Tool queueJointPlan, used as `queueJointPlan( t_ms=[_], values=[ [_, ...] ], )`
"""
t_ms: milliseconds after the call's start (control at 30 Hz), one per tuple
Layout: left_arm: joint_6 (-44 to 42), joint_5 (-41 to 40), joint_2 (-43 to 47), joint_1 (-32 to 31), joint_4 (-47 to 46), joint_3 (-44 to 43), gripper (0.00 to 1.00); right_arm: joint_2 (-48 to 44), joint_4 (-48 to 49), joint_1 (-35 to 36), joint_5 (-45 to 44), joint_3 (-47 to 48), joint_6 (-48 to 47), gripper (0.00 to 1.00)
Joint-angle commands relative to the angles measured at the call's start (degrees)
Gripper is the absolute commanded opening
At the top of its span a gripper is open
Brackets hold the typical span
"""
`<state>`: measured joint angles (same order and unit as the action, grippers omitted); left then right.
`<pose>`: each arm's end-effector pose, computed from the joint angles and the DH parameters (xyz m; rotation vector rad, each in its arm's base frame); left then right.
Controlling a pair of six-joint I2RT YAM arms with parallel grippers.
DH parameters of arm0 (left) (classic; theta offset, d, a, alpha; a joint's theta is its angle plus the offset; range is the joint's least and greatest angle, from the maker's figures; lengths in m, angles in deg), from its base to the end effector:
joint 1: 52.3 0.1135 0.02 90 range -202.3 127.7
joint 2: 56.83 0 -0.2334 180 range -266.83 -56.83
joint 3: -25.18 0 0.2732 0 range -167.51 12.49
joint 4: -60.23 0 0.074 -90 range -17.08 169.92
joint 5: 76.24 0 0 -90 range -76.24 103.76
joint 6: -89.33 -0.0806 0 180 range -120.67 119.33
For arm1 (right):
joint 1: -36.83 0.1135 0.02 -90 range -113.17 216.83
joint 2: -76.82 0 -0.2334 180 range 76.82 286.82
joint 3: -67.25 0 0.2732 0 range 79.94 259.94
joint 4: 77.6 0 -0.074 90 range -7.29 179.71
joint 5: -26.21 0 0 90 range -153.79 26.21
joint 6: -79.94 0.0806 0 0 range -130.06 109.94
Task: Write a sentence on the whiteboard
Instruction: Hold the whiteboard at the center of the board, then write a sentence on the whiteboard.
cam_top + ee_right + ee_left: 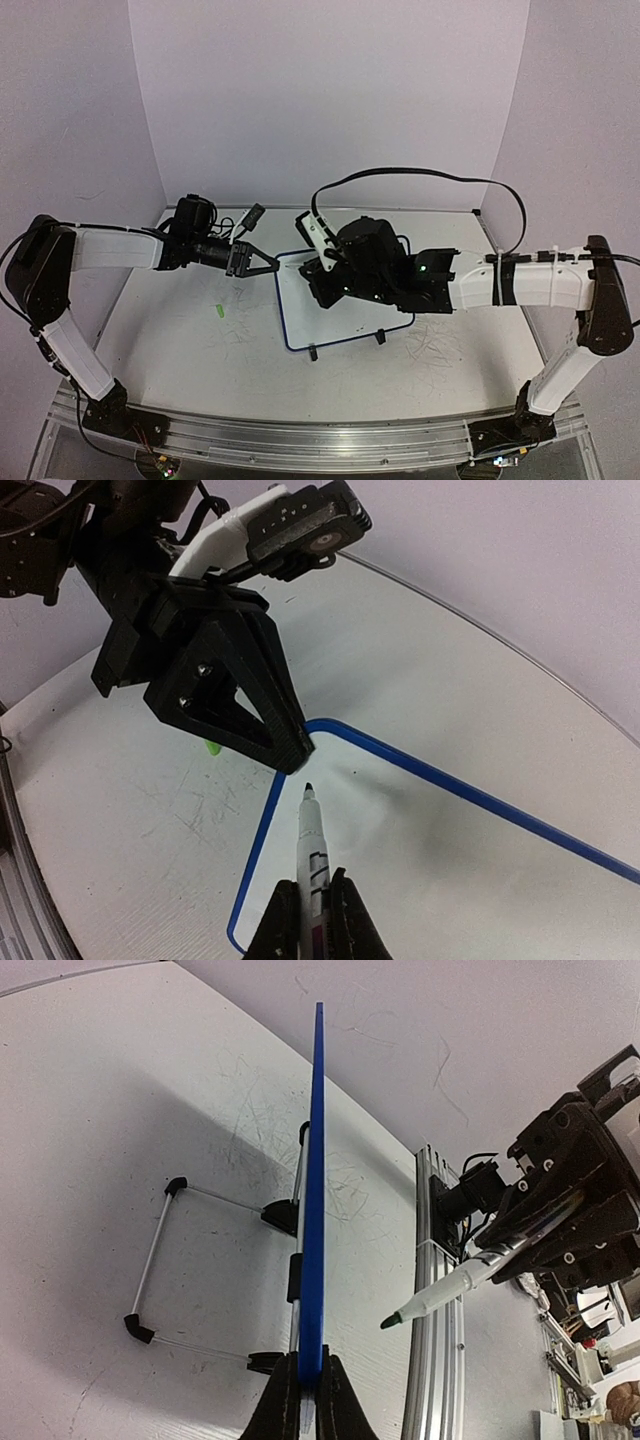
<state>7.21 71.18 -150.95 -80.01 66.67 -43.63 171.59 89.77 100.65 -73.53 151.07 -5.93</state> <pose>0.3080 -0.2385 0.1677 0.9721 1.9174 -1.4224 0.2100 0.3963 0.2328 -0.9089 1.8108 0.5971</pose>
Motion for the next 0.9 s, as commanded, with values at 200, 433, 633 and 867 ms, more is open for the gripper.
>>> queueJointPlan(
  t_ms=[200, 433, 633, 867],
  values=[
    [-2.2, -0.5, 2.0, -0.8, 1.4, -0.1, 0.00, 2.3, 2.7, 0.8, -1.7, 2.3, -0.6, 0.00],
    [-2.1, -0.6, 2.0, -0.8, 1.7, -0.3, 0.00, 2.7, 2.8, 0.8, -2.9, 2.8, -0.6, 0.00],
    [-1.9, -0.2, 1.7, -0.8, 1.8, -0.5, 0.00, 2.9, 3.1, 0.8, -1.7, 3.1, -1.1, 0.00],
    [-2.0, -0.1, 1.8, -0.9, 1.9, -0.5, 0.00, 3.9, 3.2, 0.8, -2.5, 3.9, -1.0, 0.00]
  ],
)
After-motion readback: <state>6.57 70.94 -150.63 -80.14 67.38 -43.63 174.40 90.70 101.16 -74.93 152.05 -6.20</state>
